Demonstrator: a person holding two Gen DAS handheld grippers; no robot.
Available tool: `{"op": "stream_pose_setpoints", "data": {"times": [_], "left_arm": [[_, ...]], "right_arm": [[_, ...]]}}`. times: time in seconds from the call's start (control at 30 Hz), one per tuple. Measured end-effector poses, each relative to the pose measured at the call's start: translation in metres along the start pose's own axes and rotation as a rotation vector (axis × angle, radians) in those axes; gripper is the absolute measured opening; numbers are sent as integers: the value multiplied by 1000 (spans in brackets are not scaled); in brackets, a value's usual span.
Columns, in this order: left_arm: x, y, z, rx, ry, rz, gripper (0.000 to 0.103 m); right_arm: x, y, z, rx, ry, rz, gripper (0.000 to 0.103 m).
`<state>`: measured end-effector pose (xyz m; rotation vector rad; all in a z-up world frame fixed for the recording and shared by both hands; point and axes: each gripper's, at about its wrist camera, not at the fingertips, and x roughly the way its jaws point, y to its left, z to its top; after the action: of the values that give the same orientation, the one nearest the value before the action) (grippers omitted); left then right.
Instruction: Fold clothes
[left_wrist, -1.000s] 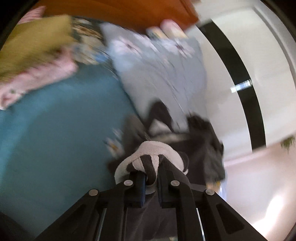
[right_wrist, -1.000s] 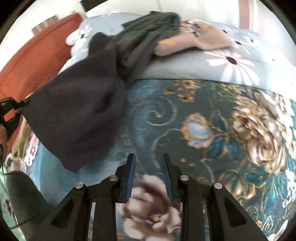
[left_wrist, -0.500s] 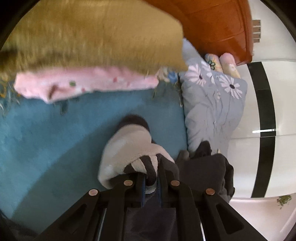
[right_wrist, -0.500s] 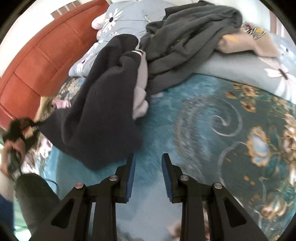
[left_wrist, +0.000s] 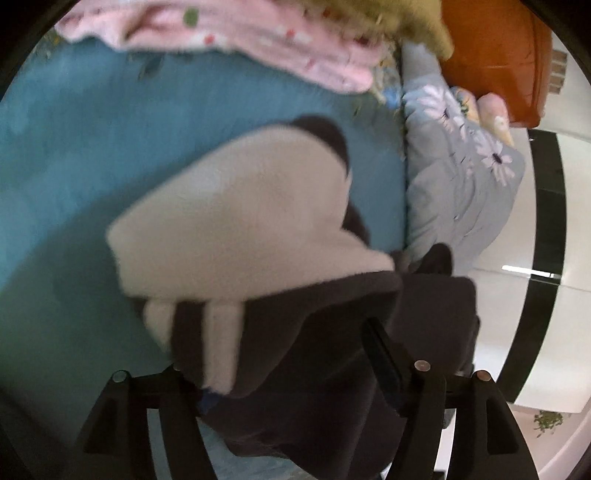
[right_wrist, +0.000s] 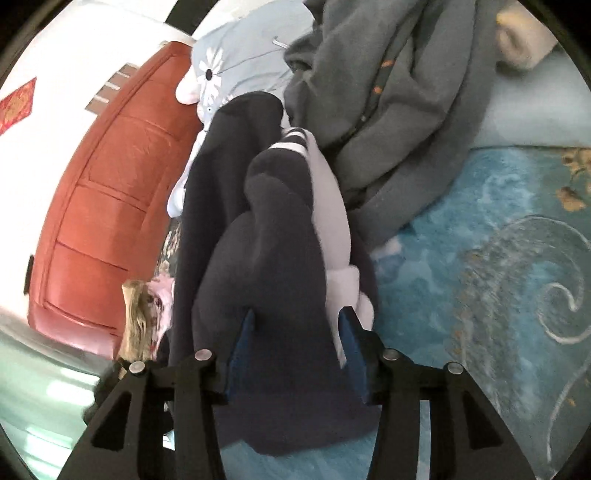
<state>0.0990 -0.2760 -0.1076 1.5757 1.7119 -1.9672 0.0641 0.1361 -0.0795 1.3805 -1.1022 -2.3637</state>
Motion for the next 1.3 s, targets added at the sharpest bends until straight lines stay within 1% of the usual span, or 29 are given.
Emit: {"op": "stream_pose_setpoints", "data": {"times": [0.17,0.27,0.3,0.33,0.37,0.4,0.43,0.47,0.53,0.6,0.67,0.7,0.77,0.83,0.9,0.97,1.07,1.2,1.3], "left_arm": [[17,-2,1,14,-8,78,74],[21,-4,1,21,-16,92,74],[21,-6,0,32,-19,94,73],[22,-8,-1,43,-21,95,73],[21,-9,-2,48,-24,96,68],[20,-9,-3,49,-26,96,64],[19,-9,-4,51,-29,96,50],[18,-10,-4,52,-27,90,33],[12,-12,-5,75,-16,68,11],[4,-20,-8,122,-22,30,8],[-12,-30,-14,178,-32,-7,7],[-20,-36,-17,200,-30,-33,7],[-39,-50,-22,247,-28,-88,6],[-63,-68,-28,313,-48,-140,6],[-93,-88,-36,384,-89,-191,6],[-123,-108,-45,454,-134,-242,6],[-168,-134,-61,560,-196,-298,6],[-235,-147,-95,680,-288,-400,6],[-283,-142,-114,697,-333,-478,6]], "right_arm": [[22,-1,10,20,38,13,49],[30,0,11,37,46,22,49],[31,0,11,42,47,24,49],[31,2,9,39,48,23,47],[30,4,8,34,51,23,42],[30,6,8,31,60,32,26],[29,10,8,28,73,45,17],[28,14,9,24,79,49,14],[21,27,13,1,79,78,10],[9,45,18,-23,56,164,10],[-6,67,21,-56,30,255,8],[-15,77,21,-80,20,285,6],[-32,94,20,-111,1,328,6],[-47,106,17,-122,-28,367,6],[-66,113,17,-126,-66,409,6],[-93,119,21,-134,-111,455,6],[-139,128,21,-152,-170,530,6],[-206,140,5,-229,-253,608,6],[-260,151,-18,-308,-306,664,6]]}}
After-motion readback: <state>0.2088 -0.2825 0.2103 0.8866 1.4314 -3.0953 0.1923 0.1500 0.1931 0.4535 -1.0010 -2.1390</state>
